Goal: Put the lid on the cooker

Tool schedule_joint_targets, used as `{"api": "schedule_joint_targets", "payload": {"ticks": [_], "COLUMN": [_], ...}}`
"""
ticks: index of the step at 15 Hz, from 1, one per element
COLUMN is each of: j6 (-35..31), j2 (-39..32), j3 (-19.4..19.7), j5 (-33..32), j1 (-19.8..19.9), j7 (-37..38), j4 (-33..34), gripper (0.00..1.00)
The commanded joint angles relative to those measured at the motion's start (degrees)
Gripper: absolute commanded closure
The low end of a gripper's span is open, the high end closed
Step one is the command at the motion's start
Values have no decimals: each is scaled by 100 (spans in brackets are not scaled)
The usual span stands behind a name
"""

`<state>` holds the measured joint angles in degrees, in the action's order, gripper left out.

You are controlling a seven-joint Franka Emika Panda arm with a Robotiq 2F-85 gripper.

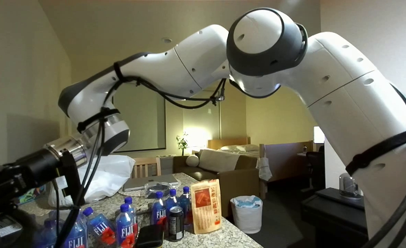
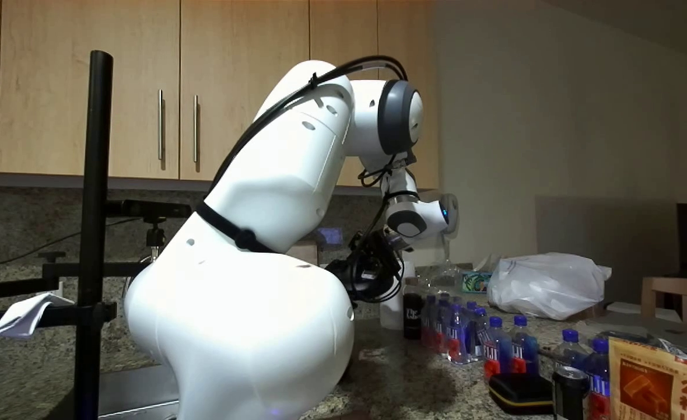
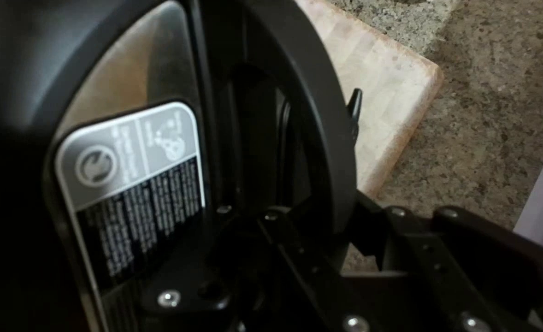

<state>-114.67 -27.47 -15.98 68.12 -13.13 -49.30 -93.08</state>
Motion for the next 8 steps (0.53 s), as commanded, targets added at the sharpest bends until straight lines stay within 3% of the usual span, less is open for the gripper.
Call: {"api": "schedule_joint_targets", "payload": {"ticks": [1,8], "j6": [418,1312], "j2": [158,277], "j3": [-90,-23], "j5": [86,-112], "j1": [-66,-174], "j7": [162,768], "j4": [180,-190], "gripper": [97,97]}}
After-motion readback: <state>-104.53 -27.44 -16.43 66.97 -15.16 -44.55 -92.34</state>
